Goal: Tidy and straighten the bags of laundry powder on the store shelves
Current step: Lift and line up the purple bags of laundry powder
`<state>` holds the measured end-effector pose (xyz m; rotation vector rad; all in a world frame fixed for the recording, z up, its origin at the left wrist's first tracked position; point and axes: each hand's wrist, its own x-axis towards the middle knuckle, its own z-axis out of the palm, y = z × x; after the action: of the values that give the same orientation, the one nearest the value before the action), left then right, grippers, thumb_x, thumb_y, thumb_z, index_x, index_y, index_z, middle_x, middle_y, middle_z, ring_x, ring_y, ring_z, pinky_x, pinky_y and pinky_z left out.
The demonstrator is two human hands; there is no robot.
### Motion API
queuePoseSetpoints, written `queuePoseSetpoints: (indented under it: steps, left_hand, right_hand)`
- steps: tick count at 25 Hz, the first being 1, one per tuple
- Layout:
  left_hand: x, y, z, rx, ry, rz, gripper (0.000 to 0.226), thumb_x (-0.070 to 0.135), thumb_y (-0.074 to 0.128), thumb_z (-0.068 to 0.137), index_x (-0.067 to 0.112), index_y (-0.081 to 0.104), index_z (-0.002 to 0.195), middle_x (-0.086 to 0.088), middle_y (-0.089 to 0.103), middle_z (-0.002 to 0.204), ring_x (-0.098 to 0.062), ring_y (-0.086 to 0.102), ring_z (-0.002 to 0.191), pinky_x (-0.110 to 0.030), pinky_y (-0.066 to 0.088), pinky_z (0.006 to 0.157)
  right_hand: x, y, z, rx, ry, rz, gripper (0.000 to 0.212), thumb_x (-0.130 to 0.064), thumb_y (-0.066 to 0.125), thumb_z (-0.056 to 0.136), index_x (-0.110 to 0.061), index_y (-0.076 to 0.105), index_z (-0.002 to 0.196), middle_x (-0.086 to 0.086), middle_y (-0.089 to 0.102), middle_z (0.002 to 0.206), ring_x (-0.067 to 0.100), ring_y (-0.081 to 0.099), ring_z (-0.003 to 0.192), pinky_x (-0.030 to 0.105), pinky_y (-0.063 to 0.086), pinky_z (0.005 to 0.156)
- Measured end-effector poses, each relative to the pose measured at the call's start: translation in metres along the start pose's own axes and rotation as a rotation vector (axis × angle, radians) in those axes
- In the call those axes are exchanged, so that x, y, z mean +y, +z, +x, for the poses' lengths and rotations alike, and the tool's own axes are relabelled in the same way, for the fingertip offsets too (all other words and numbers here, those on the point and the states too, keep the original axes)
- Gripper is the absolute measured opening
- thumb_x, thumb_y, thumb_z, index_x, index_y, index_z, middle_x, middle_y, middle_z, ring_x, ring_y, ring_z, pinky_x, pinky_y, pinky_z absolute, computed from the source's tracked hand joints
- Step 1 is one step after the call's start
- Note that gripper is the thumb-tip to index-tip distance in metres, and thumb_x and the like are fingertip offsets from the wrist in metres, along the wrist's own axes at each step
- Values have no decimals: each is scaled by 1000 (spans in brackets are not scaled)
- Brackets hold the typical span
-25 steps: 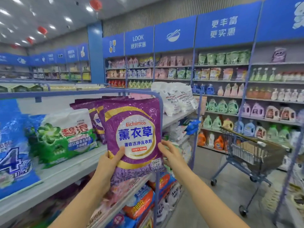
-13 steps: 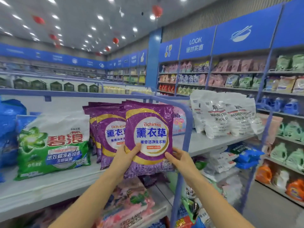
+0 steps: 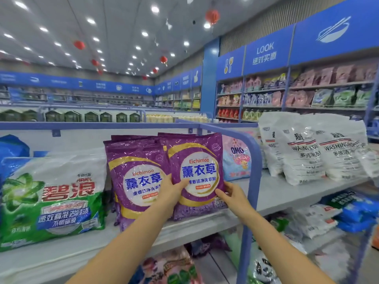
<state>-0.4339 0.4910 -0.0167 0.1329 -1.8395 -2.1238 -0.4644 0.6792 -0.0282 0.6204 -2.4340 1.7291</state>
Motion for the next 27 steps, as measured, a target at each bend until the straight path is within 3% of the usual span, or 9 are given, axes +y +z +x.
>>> queuePoseSetpoints:
  steps: [3, 8, 12, 14, 17, 22, 25, 27]
  left_hand:
    - [-8, 12, 6, 9, -23, 20, 28, 7, 56, 91, 8, 57, 119, -10, 67, 113, -24, 65, 95, -37, 56, 78]
    - [-16, 18, 5, 71, -8, 19, 35, 11, 56, 91, 11, 51, 127, -7, 62, 120, -26, 61, 106, -46, 50, 93]
    - [-8, 18, 1, 124, 1, 34, 46, 12, 58, 90, 15, 39, 132, -8, 57, 124, -27, 59, 109, -47, 51, 92]
    - [2, 18, -4, 155, 65, 54, 49, 11, 58, 90, 18, 36, 133, -8, 51, 129, -25, 54, 114, -44, 49, 94]
    - [13, 19, -23, 165, 177, 128, 53, 7, 57, 90, 16, 34, 137, -2, 44, 129, -17, 45, 118, -31, 42, 92]
    - [-6, 6, -71, 253, 363, 555, 43, 9, 59, 89, 13, 45, 129, 0, 48, 124, -14, 46, 116, -20, 38, 90]
    - [-28, -13, -97, 399, 535, 1086, 29, 19, 59, 89, 8, 55, 115, -6, 57, 110, -22, 55, 102, -31, 45, 85]
    - [-41, -26, -111, 497, 629, 1413, 32, 31, 50, 89, 6, 59, 106, -10, 61, 103, -29, 57, 93, -38, 40, 85]
  right_hand:
    - [17, -8, 9, -18, 26, 5, 27, -11, 56, 92, -10, 55, 119, 4, 65, 114, 3, 60, 95, 24, 49, 90]
    - [33, -8, 15, -41, 29, -7, 39, -18, 57, 92, -10, 48, 129, 0, 61, 119, 16, 56, 114, 23, 45, 90]
    - [27, -9, 13, 23, -15, -66, 67, -20, 60, 90, -15, 23, 146, 1, 42, 141, 18, 40, 130, 33, 36, 106]
    - [18, -12, 7, 61, -101, -101, 69, -18, 60, 90, -15, 20, 147, -2, 34, 146, 14, 31, 136, 25, 27, 108]
    - [8, -19, -7, 96, -276, -165, 52, -13, 59, 90, -15, 38, 138, -5, 44, 134, 10, 37, 129, 10, 24, 98]
    - [24, -18, -42, 88, -521, -289, 24, -9, 57, 89, -13, 58, 113, -2, 59, 111, 11, 49, 108, 15, 34, 90]
    - [54, -9, -64, 5, -626, -403, 16, -7, 56, 85, -10, 64, 99, 1, 64, 95, 7, 54, 90, 17, 42, 77]
    - [84, -1, -74, -75, -614, -449, 15, -8, 57, 84, -10, 66, 95, 1, 66, 87, 10, 57, 83, 19, 45, 70]
